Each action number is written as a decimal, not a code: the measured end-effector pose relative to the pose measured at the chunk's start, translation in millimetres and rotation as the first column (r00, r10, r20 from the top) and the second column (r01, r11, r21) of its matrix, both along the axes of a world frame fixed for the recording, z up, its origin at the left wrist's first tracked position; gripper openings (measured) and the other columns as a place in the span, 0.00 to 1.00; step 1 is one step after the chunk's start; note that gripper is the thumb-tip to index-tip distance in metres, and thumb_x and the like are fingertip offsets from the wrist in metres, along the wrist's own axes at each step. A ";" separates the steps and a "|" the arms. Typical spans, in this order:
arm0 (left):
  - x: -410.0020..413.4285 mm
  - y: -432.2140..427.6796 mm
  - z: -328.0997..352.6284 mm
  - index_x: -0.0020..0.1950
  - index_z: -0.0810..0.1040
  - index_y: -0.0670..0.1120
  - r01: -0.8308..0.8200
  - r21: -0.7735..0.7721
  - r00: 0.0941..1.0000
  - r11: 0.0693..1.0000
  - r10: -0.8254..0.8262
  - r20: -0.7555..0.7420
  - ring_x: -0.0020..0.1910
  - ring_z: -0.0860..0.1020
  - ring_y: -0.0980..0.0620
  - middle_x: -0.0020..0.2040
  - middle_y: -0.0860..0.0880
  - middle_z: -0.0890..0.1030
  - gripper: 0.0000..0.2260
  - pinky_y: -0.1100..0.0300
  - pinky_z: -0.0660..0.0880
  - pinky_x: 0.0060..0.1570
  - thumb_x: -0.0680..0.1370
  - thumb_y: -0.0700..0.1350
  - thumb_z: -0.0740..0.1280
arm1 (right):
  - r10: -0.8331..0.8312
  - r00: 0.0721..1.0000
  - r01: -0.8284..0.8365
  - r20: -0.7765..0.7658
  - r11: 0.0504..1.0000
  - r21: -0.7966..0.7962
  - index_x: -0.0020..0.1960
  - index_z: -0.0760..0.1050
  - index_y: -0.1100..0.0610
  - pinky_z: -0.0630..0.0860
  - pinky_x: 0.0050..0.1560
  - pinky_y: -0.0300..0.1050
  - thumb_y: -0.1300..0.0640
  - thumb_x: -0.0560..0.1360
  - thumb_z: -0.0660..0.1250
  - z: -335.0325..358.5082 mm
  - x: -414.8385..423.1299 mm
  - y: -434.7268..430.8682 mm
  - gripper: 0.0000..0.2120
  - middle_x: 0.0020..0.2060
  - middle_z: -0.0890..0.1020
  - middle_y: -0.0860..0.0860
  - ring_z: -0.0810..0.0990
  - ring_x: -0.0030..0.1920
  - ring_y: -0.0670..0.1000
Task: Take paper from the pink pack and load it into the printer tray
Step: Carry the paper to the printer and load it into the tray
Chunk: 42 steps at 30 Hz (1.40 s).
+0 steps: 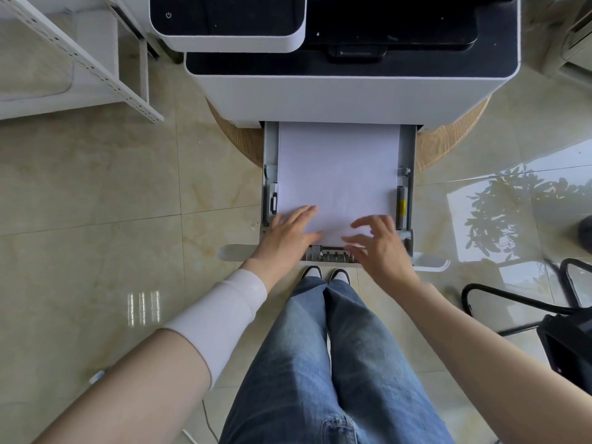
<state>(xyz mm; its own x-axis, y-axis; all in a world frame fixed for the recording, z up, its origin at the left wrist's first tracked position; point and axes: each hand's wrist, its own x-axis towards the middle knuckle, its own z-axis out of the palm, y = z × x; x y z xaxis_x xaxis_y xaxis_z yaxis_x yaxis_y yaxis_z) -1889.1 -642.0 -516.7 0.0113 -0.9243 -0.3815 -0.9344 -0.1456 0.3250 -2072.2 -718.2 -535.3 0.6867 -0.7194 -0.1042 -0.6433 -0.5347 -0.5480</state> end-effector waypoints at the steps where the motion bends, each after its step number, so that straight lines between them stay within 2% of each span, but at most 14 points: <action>1: 1.5 -4.9 0.4 0.70 0.66 0.47 -0.027 -0.027 1.000 0.999 0.027 -0.005 0.73 0.57 0.43 0.75 0.43 0.59 0.20 0.48 0.54 0.70 0.78 0.42 0.62 | -0.042 0.998 0.042 -0.040 0.999 0.009 0.52 0.81 0.61 0.79 0.46 0.56 0.62 0.66 0.75 2.3 0.7 -8.6 0.15 0.52 0.79 0.60 0.70 0.55 0.60; 4: 13.2 -16.0 -4.8 0.69 0.66 0.44 0.027 -0.092 0.991 0.995 -0.015 0.131 0.72 0.58 0.37 0.73 0.36 0.60 0.28 0.44 0.57 0.69 0.71 0.38 0.71 | -0.015 0.979 0.024 -0.204 0.999 0.041 0.65 0.70 0.62 0.76 0.54 0.60 0.64 0.64 0.76 9.3 2.8 -30.6 0.30 0.63 0.70 0.64 0.66 0.63 0.66; 7: 20.3 -22.4 -7.0 0.72 0.59 0.46 -0.004 -0.022 0.974 1.000 0.009 0.225 0.74 0.51 0.38 0.75 0.36 0.52 0.32 0.45 0.52 0.71 0.72 0.43 0.71 | 0.053 0.939 -0.049 -0.339 0.999 0.020 0.68 0.66 0.59 0.71 0.61 0.57 0.60 0.65 0.76 11.0 4.1 -38.6 0.34 0.69 0.63 0.62 0.60 0.67 0.64; 11: 16.4 -23.4 -8.7 0.72 0.59 0.49 -0.022 -0.002 0.959 1.000 0.021 0.283 0.74 0.51 0.40 0.75 0.38 0.52 0.33 0.40 0.51 0.70 0.71 0.46 0.71 | 0.019 0.938 -0.021 -0.345 1.000 -0.002 0.67 0.67 0.59 0.73 0.59 0.56 0.61 0.63 0.77 7.1 5.3 -32.4 0.35 0.69 0.63 0.62 0.62 0.66 0.65; 14: 19.1 -20.8 -7.6 0.72 0.60 0.49 -0.040 -0.025 0.974 0.999 0.045 0.223 0.74 0.51 0.42 0.76 0.40 0.53 0.32 0.40 0.53 0.69 0.71 0.45 0.71 | 0.011 0.945 -0.007 -0.327 1.000 0.013 0.67 0.68 0.59 0.74 0.57 0.56 0.61 0.65 0.76 7.9 6.6 -32.7 0.34 0.68 0.64 0.61 0.62 0.66 0.64; 16: 22.9 -15.5 -3.1 0.70 0.64 0.47 -0.092 -0.161 0.987 0.983 0.111 0.117 0.72 0.59 0.42 0.74 0.40 0.60 0.30 0.43 0.58 0.67 0.71 0.41 0.72 | -0.047 0.974 0.052 -0.222 0.999 0.015 0.66 0.70 0.60 0.76 0.55 0.56 0.63 0.67 0.74 11.3 1.8 -36.9 0.29 0.66 0.68 0.60 0.66 0.64 0.62; 17: 24.4 -11.5 -0.6 0.69 0.67 0.45 -0.181 -0.251 0.979 0.951 0.199 0.048 0.69 0.65 0.41 0.72 0.40 0.65 0.28 0.45 0.63 0.65 0.71 0.39 0.71 | -0.131 0.981 0.133 -0.144 0.991 0.006 0.65 0.71 0.61 0.76 0.53 0.55 0.64 0.68 0.73 13.8 -2.5 -38.5 0.27 0.64 0.70 0.60 0.69 0.62 0.61; 19: 26.7 -1.7 2.0 0.66 0.71 0.43 -0.454 -0.366 0.887 0.812 0.449 -0.104 0.62 0.71 0.41 0.65 0.40 0.72 0.23 0.49 0.71 0.59 0.72 0.36 0.69 | -0.374 0.927 0.374 -0.010 0.927 0.020 0.64 0.72 0.61 0.74 0.51 0.51 0.66 0.70 0.70 19.1 -12.8 -40.7 0.22 0.59 0.73 0.61 0.74 0.55 0.60; 21: 26.9 4.8 2.7 0.65 0.72 0.43 -0.656 -0.337 0.751 0.675 0.628 -0.205 0.57 0.74 0.43 0.60 0.41 0.74 0.19 0.50 0.75 0.52 0.74 0.37 0.67 | -0.567 0.823 0.562 0.018 0.820 0.109 0.63 0.71 0.61 0.71 0.49 0.45 0.65 0.72 0.68 21.6 -19.6 -42.2 0.20 0.57 0.74 0.59 0.76 0.49 0.57; 22: 26.9 5.4 0.9 0.64 0.73 0.42 -0.702 -0.297 0.710 0.647 0.669 -0.220 0.54 0.76 0.43 0.58 0.41 0.75 0.18 0.51 0.76 0.50 0.74 0.38 0.67 | -0.613 0.790 0.607 -0.001 0.782 0.145 0.63 0.72 0.61 0.70 0.49 0.42 0.65 0.73 0.67 20.3 -20.9 -43.2 0.19 0.56 0.75 0.59 0.76 0.47 0.55; 26: 25.1 -3.3 -7.4 0.60 0.76 0.41 -0.764 -0.195 0.645 0.615 0.729 -0.229 0.46 0.79 0.43 0.53 0.41 0.78 0.14 0.53 0.76 0.48 0.75 0.38 0.67 | -0.650 0.758 0.646 -0.047 0.739 0.193 0.56 0.78 0.62 0.70 0.49 0.41 0.64 0.73 0.67 11.0 -15.8 -46.4 0.11 0.51 0.80 0.60 0.77 0.44 0.55; 32: 26.8 -6.0 -12.6 0.56 0.79 0.41 -0.816 -0.185 0.577 0.547 0.763 -0.291 0.44 0.80 0.46 0.52 0.41 0.81 0.12 0.62 0.72 0.47 0.72 0.36 0.69 | -0.785 0.607 0.781 -0.122 0.560 0.278 0.53 0.81 0.57 0.67 0.48 0.33 0.61 0.73 0.67 13.3 -6.5 -49.1 0.10 0.50 0.84 0.56 0.79 0.49 0.54; 36: 27.8 -6.4 -11.1 0.56 0.79 0.41 -0.800 -0.188 0.600 0.570 0.745 -0.292 0.43 0.80 0.46 0.53 0.41 0.81 0.13 0.62 0.72 0.46 0.72 0.36 0.70 | -0.801 0.586 0.791 -0.122 0.533 0.301 0.54 0.81 0.57 0.73 0.55 0.43 0.61 0.73 0.67 14.3 -1.7 -48.0 0.10 0.50 0.83 0.56 0.79 0.50 0.56; 42: 24.7 -6.3 -10.1 0.57 0.79 0.41 -0.816 -0.184 0.578 0.548 0.756 -0.307 0.43 0.79 0.47 0.53 0.42 0.81 0.13 0.58 0.76 0.48 0.73 0.36 0.69 | -0.795 0.595 0.780 -0.119 0.534 0.327 0.54 0.80 0.58 0.74 0.57 0.45 0.60 0.73 0.67 16.1 -0.4 -44.9 0.10 0.50 0.83 0.56 0.79 0.50 0.55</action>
